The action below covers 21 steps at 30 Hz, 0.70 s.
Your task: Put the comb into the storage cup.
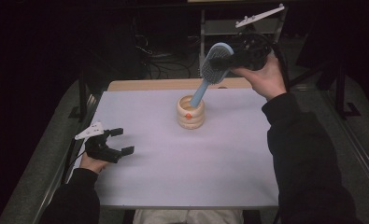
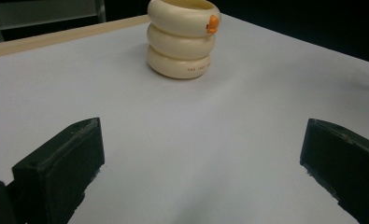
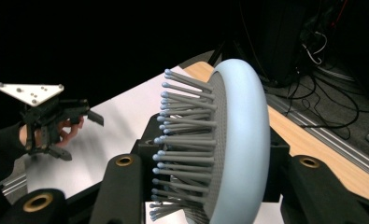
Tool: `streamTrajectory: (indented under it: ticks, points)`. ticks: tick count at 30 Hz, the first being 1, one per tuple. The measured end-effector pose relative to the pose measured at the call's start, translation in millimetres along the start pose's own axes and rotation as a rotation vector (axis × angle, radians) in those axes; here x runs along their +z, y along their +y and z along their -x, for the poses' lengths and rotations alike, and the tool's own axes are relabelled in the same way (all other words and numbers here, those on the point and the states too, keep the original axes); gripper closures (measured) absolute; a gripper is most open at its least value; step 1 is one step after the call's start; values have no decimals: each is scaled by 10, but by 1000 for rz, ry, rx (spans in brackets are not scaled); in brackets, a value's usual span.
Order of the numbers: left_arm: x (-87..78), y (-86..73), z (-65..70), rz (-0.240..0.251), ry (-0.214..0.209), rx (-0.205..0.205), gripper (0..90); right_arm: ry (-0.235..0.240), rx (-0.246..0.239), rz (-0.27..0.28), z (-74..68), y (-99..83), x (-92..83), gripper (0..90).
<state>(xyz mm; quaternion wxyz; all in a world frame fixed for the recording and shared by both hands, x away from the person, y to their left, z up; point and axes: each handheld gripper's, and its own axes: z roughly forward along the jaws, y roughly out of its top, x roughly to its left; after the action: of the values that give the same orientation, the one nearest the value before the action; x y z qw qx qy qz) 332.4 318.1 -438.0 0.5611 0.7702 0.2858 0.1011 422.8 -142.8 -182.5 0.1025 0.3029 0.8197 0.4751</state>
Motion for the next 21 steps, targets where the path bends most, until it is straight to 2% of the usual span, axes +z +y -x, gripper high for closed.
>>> streamTrajectory:
  ticks: [2,8,11,14,18,21]
  points:
    - [-10,-11,-5,14,-3,0,0,-3,3,-1,16,48,25,550]
    - [-45,-36,-28,9,-7,-6,0,-23,2,-10,69,153,129,550]
    - [-74,-72,-48,22,-3,-12,0,-34,-2,-19,100,208,249,550]
    - [-123,-100,-75,47,3,-25,0,-37,6,-26,115,214,348,550]
    - [-150,-106,-76,50,2,-27,0,-44,2,-47,135,200,478,549]
    - [-165,-117,-87,55,-1,-33,0,-35,19,-44,176,162,565,548]
